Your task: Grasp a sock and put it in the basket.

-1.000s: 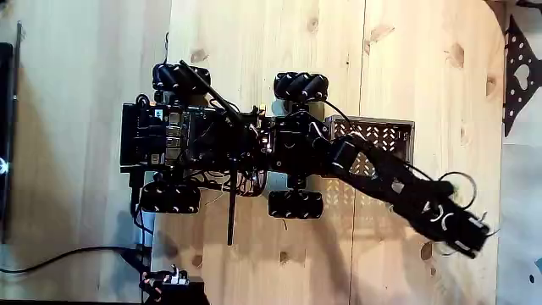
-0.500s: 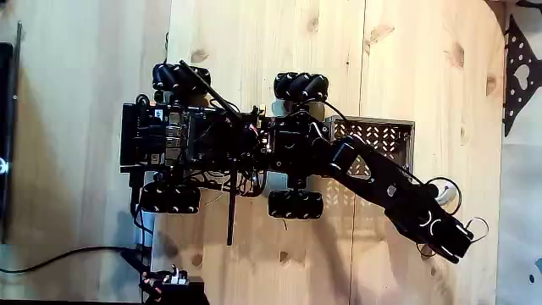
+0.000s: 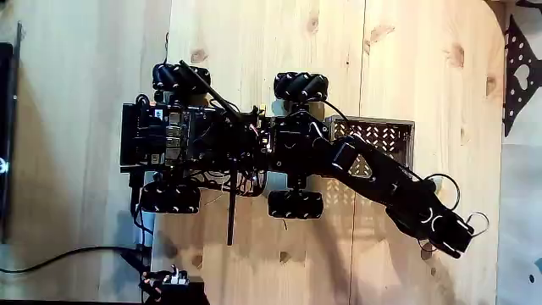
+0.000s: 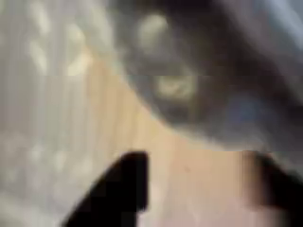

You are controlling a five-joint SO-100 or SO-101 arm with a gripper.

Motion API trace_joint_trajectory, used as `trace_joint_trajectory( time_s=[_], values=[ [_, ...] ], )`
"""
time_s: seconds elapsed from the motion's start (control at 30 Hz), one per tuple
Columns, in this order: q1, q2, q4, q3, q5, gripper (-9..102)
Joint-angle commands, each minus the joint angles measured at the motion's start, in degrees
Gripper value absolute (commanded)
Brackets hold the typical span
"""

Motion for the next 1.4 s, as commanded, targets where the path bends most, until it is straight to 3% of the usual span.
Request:
trace_joint_trajectory(
  time_s=[0.0,0.17,0.33,0.43,1.07,1.37],
  values=[
    [-3.8,10.9,14.5,-0.5,-3.0,46],
    [-9.9,23.2,14.7,-0.2,-10.5,50],
    [-11.5,26.6,14.6,0.1,-30.5,49],
    [-11.7,26.8,14.5,-0.1,-36.9,49],
    [-0.4,11.6,14.5,0.1,-44.5,44],
    [-3.0,2.7,14.6,0.1,-39.0,41]
  ],
)
